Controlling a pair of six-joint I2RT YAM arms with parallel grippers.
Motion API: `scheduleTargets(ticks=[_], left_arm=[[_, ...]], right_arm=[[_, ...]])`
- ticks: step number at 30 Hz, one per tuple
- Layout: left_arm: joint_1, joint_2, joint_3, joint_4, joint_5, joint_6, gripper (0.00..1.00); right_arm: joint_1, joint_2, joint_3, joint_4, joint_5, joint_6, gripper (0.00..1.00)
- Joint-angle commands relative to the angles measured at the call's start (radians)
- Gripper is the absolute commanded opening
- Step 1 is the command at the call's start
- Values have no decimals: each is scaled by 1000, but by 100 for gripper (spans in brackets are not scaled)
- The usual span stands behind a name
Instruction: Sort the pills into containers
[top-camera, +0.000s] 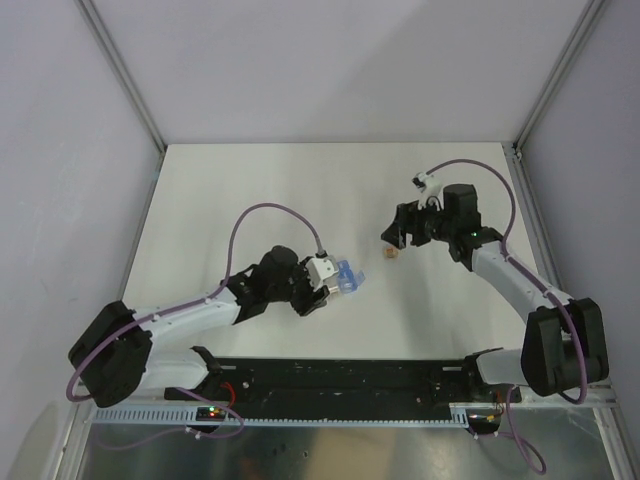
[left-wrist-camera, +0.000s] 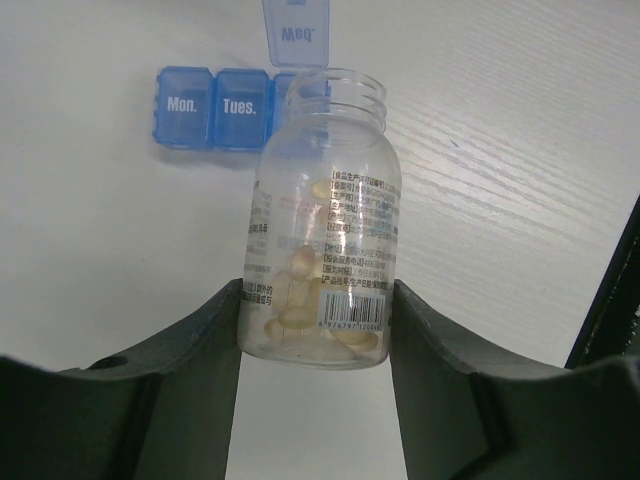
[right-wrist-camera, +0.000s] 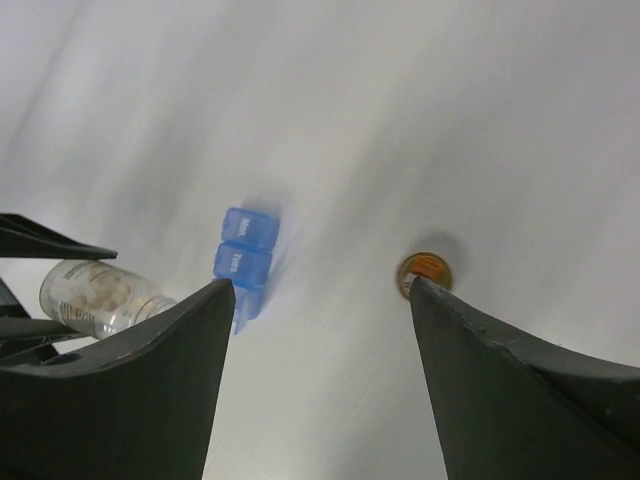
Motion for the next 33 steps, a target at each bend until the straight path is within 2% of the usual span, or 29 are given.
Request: scheduleTargets(ticks=[1, 10, 12, 14, 33], left_arm=[[-11, 16, 67, -19, -14, -29, 0], [-10, 46, 106, -65, -35, -37, 0], [-11, 56, 115, -67, -41, -48, 0], [-10, 65, 122, -71, -46, -59, 0], [-11, 126, 204, -181, -64, -68, 0]], right_arm=[[-57, -57, 6, 36, -22, -28, 78], [-154, -80, 5, 25, -47, -53, 86], [-157, -88, 5, 23, -46, -67, 94], [-159, -94, 6, 24, -44, -71, 98], [-163, -112, 6, 25, -30, -72, 99]])
